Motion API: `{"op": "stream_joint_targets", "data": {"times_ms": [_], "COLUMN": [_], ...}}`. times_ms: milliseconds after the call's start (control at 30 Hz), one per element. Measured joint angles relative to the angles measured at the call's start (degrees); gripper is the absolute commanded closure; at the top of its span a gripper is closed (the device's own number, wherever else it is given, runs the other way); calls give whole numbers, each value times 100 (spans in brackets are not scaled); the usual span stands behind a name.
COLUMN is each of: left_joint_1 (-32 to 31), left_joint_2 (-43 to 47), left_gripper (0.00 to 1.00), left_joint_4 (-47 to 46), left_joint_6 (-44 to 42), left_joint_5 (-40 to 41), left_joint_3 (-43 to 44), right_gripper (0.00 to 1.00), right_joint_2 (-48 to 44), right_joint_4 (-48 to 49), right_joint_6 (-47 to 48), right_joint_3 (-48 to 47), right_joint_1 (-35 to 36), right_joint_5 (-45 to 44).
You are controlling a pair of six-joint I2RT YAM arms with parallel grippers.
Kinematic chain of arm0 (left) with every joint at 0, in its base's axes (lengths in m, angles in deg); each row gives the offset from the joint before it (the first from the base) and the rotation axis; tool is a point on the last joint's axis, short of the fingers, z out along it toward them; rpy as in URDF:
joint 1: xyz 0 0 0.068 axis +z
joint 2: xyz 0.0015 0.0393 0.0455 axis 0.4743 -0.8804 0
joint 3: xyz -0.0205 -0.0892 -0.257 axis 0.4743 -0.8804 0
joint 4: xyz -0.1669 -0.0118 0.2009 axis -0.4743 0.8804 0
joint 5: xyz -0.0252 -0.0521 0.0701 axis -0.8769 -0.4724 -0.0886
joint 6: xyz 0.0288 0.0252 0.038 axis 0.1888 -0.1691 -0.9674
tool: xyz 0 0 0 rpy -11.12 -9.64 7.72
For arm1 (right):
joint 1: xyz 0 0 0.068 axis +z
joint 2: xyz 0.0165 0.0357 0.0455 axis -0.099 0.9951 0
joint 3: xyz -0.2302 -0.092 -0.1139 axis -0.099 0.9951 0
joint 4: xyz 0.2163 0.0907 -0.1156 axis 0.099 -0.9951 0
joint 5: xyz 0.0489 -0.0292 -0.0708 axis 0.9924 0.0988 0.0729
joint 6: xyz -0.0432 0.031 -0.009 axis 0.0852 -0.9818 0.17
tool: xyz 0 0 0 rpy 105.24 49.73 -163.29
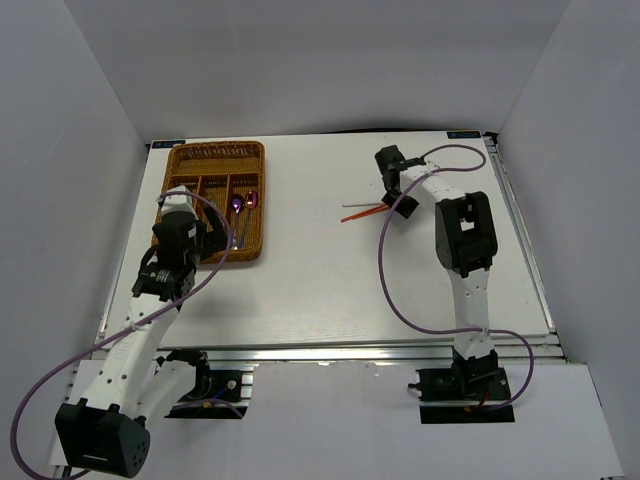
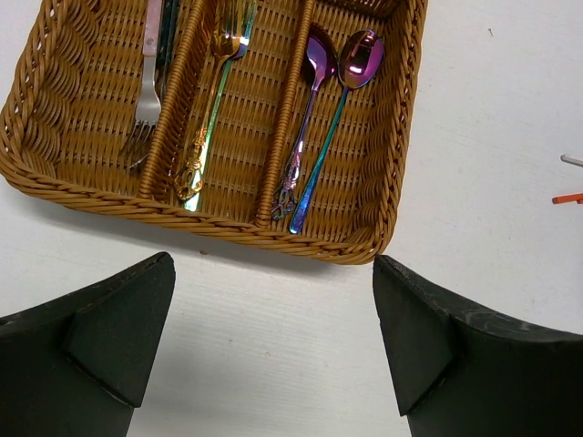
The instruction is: Sort the eating utensils into containers
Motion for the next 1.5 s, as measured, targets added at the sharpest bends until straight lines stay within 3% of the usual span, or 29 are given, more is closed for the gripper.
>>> {"op": "stream_joint_targets", "data": {"times_ms": [1500], "left_joint_1": [0], "left_joint_2": [-201], "left_gripper": [2], "left_joint_4": [2], "left_joint_6": [-24], "left_joint_5": [-133], "left_joint_3": [-2], "right_gripper": [48], "right_joint_2": [-354], "right_joint_4": [511], "right_joint_6": [15], "right_joint_3": [334], "right_joint_1": [4], "right_joint_5": [372]}}
